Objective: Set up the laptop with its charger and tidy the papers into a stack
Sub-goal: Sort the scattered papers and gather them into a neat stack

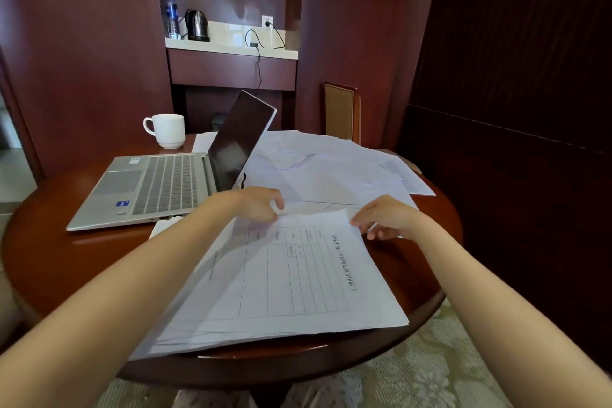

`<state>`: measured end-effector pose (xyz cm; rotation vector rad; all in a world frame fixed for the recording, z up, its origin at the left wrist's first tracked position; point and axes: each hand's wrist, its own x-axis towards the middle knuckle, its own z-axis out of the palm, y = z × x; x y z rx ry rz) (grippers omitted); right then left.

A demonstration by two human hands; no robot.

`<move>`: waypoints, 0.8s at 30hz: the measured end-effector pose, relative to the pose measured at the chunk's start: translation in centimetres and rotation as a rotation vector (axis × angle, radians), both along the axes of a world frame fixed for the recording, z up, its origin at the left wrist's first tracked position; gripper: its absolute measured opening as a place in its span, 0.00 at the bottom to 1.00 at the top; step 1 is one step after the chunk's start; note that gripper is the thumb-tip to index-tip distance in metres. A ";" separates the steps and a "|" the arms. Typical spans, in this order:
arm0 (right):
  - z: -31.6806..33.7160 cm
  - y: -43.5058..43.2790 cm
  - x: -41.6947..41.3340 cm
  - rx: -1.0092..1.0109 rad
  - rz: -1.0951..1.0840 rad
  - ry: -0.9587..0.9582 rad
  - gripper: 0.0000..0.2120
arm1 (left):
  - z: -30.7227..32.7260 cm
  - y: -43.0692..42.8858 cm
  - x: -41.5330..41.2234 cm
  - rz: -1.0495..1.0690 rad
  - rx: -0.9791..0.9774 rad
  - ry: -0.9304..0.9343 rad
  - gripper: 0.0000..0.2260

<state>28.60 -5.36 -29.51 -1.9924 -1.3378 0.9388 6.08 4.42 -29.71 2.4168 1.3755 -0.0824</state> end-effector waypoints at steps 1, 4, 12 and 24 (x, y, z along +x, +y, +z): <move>-0.1 0.1 0.0 0.004 -0.013 0.016 0.06 | -0.3 0.0 0.3 -0.013 0.021 -0.003 0.14; -0.7 0.5 0.1 -0.009 -0.041 0.042 0.07 | -0.8 -0.4 1.3 -0.034 0.118 0.014 0.16; -1.1 1.2 -0.1 0.018 -0.120 0.268 0.07 | -3.3 -0.4 2.9 0.122 0.373 -0.030 0.24; -2.7 1.4 5.0 -0.063 -0.470 -0.525 0.29 | -4.3 -0.1 3.4 0.151 0.483 -0.162 0.24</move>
